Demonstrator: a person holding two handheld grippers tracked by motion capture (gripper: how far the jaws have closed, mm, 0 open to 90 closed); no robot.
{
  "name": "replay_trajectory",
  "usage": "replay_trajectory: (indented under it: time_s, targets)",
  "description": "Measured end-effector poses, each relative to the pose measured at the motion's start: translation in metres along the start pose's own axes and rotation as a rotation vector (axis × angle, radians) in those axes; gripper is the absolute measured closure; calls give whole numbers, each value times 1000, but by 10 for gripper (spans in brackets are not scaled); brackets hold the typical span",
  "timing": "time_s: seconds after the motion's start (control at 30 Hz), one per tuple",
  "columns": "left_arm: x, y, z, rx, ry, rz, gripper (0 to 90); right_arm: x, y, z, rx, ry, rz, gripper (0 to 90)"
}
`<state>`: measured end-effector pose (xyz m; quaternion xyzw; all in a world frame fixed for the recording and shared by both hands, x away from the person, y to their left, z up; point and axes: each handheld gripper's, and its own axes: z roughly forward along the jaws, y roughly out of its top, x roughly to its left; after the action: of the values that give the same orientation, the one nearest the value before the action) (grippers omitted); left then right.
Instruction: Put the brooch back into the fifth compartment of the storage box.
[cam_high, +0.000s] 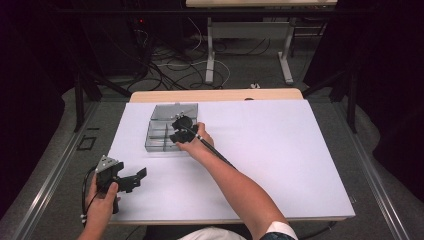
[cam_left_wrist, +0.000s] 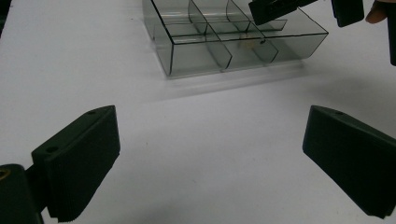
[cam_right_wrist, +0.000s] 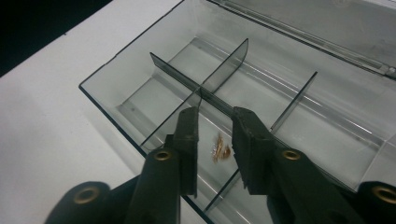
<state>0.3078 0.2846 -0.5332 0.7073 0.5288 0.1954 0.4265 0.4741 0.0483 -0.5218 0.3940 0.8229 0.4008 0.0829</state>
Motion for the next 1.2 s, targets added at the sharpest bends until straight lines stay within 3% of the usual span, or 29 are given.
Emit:
replay_trajectory:
  time_s: [0.17, 0.23, 0.3, 0.43, 0.47, 0.5, 0.53, 0.6, 0.63, 0.73, 0.77, 0.83, 1.03, 1.1, 1.2]
  targets:
    - [0, -1, 0, 1, 1, -2, 40, 1, 2, -6, 39, 1, -7, 641]
    - [0, -1, 0, 0, 1, -2, 41, 1, 1, -7, 14, 7, -8, 606]
    - [0, -1, 0, 1, 3, -3, 40, 1, 3, -12, 51, 5, -21, 579]
    - [-1, 0, -1, 4, -5, 1, 40, 4, 4, -18, -1, -6, -15, 517]
    - [-1, 0, -1, 5, -4, 2, 41, 5, 5, -21, 14, -9, -29, 500]
    - [-1, 0, 0, 6, -4, 1, 41, 6, 4, -22, -15, -9, -28, 484]
    - [-1, 0, 0, 8, -4, 1, 41, 7, 5, -26, 20, -16, -46, 464]
    - [-1, 0, 0, 11, -5, 4, 40, 8, 4, -27, -19, -23, -59, 444]
    - [-2, 0, 0, 11, -4, 4, 41, 8, 6, -31, 8, -24, -64, 430]
    - [-1, 0, 0, 7, -3, 1, 40, 8, 6, -33, -36, -18, -68, 409]
    - [-1, 0, 0, 7, -3, 0, 41, 8, 7, -37, -12, -18, -76, 407]
    - [-1, -1, 0, 10, -2, 0, 41, 9, 8, -42, -16, -15, -65, 401]
    - [-2, -1, 0, 11, -3, 3, 40, 11, 6, -51, -57, -19, -76, 295]
    - [-2, -1, -1, 10, -2, 2, 41, 11, 4, -55, -67, -24, -102, 270]
    - [-2, -1, 0, 11, 0, 1, 41, 10, 1, -60, -59, -22, -108, 193]
